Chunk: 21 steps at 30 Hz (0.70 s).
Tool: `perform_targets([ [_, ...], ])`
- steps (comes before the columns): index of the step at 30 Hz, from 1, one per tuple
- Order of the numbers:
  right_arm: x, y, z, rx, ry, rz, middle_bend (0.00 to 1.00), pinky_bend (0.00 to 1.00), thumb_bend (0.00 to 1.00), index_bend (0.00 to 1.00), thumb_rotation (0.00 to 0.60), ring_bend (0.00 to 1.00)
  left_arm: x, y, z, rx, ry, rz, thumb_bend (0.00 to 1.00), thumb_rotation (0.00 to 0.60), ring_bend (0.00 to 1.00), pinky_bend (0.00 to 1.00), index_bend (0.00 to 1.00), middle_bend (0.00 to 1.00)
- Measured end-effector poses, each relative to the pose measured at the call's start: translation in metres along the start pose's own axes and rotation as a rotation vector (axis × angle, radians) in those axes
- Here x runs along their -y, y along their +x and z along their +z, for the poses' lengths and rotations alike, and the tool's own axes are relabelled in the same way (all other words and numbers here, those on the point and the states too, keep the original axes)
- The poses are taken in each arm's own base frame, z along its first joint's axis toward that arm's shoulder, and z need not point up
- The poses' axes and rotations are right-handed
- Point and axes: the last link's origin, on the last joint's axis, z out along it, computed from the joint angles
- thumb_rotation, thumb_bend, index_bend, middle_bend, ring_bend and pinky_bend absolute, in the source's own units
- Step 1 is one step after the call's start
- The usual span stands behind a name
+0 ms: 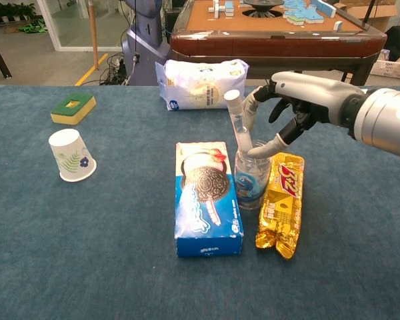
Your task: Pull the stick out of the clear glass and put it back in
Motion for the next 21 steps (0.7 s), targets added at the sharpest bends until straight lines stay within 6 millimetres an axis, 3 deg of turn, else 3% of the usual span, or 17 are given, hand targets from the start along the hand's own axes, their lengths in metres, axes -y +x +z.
perform_targets([
  [5,0.0003,-0.0021,0.0017,0.005,-0.002,0.009,0.21,0.24,0.33,0.5,0.6,0.08,0.0004,0.0008,-0.0006,-0.002,0.001,-0.002,0.33,0.6,0.15,0.36,0.25,0.16],
  [21,0.0019,-0.0079,0.0044,0.018,0.002,0.024,0.21,0.23,0.39,0.52,0.6,0.08,0.0008,0.0028,-0.0018,-0.009,0.003,-0.008,0.33,0.6,0.15,0.36,0.25,0.16],
])
